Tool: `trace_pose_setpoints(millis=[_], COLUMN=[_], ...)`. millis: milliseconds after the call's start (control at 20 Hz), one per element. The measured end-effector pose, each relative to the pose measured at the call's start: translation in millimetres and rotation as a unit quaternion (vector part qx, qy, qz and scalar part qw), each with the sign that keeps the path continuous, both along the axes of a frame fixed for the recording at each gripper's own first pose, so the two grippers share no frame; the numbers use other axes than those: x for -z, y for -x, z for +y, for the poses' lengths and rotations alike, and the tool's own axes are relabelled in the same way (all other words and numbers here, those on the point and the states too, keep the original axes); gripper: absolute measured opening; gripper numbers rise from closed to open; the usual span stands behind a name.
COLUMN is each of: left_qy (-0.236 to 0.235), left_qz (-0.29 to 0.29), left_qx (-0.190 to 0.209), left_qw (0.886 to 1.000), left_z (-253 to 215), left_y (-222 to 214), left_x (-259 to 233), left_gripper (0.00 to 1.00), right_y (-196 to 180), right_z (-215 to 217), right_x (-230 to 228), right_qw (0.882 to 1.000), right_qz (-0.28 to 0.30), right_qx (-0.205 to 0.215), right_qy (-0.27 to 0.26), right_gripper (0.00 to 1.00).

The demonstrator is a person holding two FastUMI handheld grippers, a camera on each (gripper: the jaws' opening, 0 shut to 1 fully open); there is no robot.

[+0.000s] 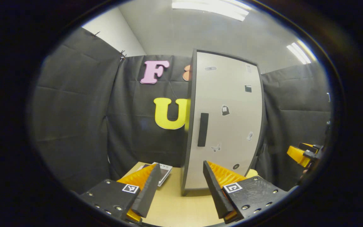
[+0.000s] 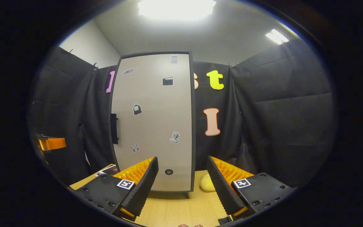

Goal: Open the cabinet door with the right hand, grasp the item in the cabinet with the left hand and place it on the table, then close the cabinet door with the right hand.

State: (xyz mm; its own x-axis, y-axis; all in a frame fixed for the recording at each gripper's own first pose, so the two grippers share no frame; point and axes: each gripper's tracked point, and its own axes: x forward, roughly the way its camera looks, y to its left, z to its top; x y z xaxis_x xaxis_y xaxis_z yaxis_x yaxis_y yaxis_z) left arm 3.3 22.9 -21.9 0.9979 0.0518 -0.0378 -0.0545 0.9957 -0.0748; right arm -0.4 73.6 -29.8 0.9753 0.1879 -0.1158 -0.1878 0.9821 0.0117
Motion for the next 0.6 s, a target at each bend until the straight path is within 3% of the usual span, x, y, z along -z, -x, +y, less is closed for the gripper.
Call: trace_pose_setpoints(millis=[600], left_qy=[0.0], left_qz=[0.014], left_qx=[-0.015], left_qw=[1.0], left_z=[39], left_y=[10], left_x=[17], left_gripper=[0.82], right_y=[-19], right_z=[67], right_x=[-14], right_qw=[0.998], right_qz=[0.019], right_qx=[-0.053], right_qy=[-0.025], right_gripper=[0.98])
